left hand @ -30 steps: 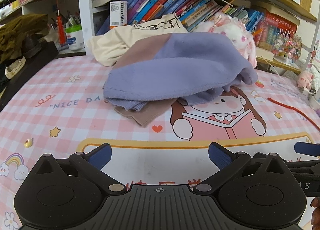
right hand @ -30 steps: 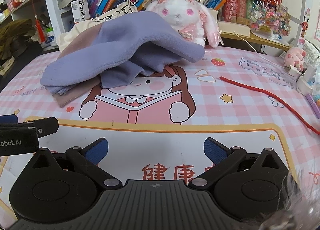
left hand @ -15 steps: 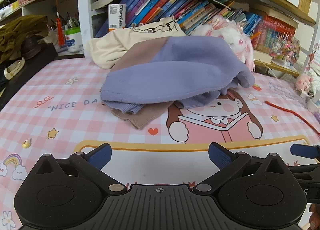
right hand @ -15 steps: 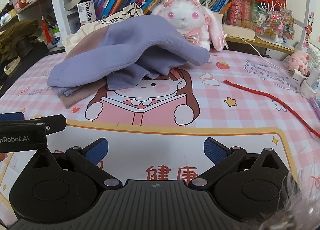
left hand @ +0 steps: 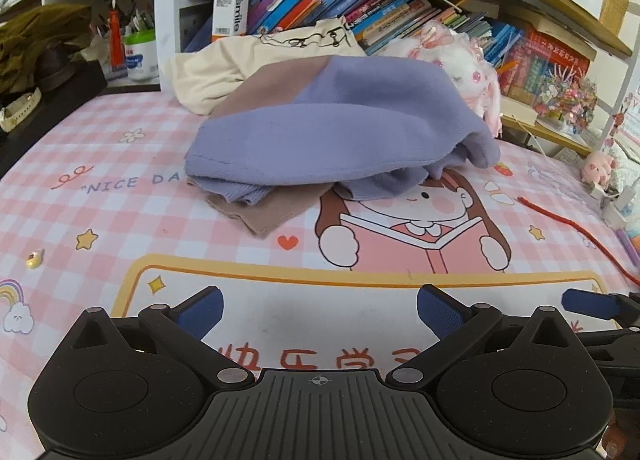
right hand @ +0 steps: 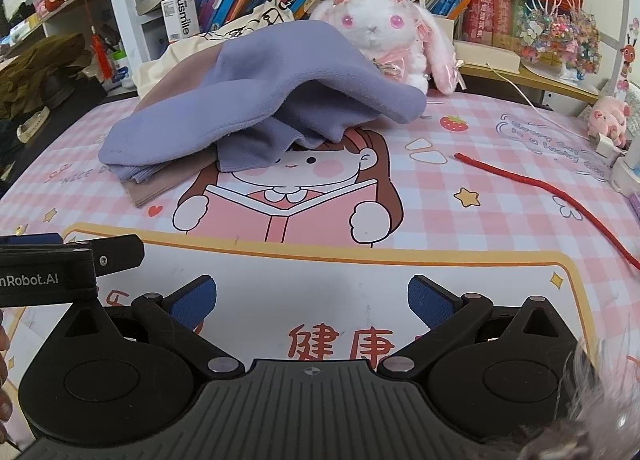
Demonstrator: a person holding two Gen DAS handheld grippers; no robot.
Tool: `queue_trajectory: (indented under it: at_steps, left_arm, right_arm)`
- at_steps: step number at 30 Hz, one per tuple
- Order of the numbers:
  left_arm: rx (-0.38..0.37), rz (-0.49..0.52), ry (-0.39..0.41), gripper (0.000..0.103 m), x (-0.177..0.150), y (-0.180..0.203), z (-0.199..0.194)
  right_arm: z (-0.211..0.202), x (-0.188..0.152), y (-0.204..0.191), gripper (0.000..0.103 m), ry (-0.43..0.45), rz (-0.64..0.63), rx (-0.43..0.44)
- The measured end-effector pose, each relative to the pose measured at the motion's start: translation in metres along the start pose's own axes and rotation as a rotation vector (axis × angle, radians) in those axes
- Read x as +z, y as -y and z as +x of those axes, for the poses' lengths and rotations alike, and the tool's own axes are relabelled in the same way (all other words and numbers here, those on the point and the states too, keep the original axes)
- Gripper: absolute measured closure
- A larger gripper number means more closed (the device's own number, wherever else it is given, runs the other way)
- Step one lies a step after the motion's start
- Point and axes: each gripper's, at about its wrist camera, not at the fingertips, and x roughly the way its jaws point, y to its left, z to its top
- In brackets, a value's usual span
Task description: Fold clothes
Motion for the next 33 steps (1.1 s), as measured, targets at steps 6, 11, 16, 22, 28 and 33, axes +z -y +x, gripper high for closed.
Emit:
queue_trajectory:
  at_steps: [6,11,16,22,28,33]
  left_arm:
    - [-0.046,0.01,-0.01,0.0,-0.002,0.011,0.0]
    - [-0.025,0.02,-0.007,0.0,-0.004,0.023,-0.001]
    - [0.03,0.01,-0.028,0.0,-0.005,0.034,0.003]
    - [0.072,-0.011,-0.063,0.0,-0.006,0.043,0.008]
    - [0.163,0.032,-0.073,0.0,0.001,0.051,0.016]
    - [0.222,0.093,-0.011,0.0,0.016,0.059,0.02]
  right_arm:
    - [0.002,-0.001,0.006,0.0,-0.015,-0.019,0.023]
    - [0.004,-0.002,0.016,0.0,-0.027,-0.022,0.035]
    - [0.005,-0.004,0.033,0.0,-0.039,-0.01,0.045]
    - [0.006,-0.007,0.058,0.0,-0.046,0.02,0.048]
    - [0.011,0.003,0.089,0.0,-0.025,0.105,0.055]
    - [0.018,0.019,0.106,0.0,-0.01,0.171,0.087]
